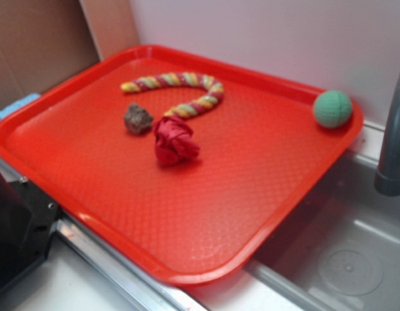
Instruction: Grab the green ball.
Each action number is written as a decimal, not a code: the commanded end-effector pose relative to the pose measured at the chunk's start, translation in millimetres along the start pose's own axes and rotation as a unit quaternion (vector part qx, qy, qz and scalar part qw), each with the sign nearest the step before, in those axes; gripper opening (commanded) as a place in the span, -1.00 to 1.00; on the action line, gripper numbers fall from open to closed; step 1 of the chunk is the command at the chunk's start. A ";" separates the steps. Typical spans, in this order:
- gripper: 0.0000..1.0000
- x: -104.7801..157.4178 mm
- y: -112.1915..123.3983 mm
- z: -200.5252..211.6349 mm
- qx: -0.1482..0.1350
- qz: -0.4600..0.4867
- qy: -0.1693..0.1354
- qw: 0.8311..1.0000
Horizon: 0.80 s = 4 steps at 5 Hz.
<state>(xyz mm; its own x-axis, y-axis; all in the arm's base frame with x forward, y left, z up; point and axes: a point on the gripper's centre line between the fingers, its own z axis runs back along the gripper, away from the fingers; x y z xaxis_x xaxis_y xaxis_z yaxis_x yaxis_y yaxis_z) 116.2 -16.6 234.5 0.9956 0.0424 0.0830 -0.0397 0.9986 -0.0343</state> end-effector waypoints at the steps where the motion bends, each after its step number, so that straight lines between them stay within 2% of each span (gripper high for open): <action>1: 1.00 0.0 0.0 0.0 0.000 0.000 0.000 1.000; 2: 1.00 10.8 -3.7 -6.7 -0.014 0.008 -0.023 1.000; 3: 1.00 27.3 -12.4 -21.2 -0.030 0.043 -0.061 0.997; 4: 1.00 48.9 -21.2 -37.8 -0.025 0.078 -0.094 0.992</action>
<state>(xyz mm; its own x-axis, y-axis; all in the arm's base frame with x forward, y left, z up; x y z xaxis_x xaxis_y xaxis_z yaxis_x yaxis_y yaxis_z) 166.4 -35.5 193.7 0.9480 0.2196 0.2304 -0.2000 0.9741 -0.1055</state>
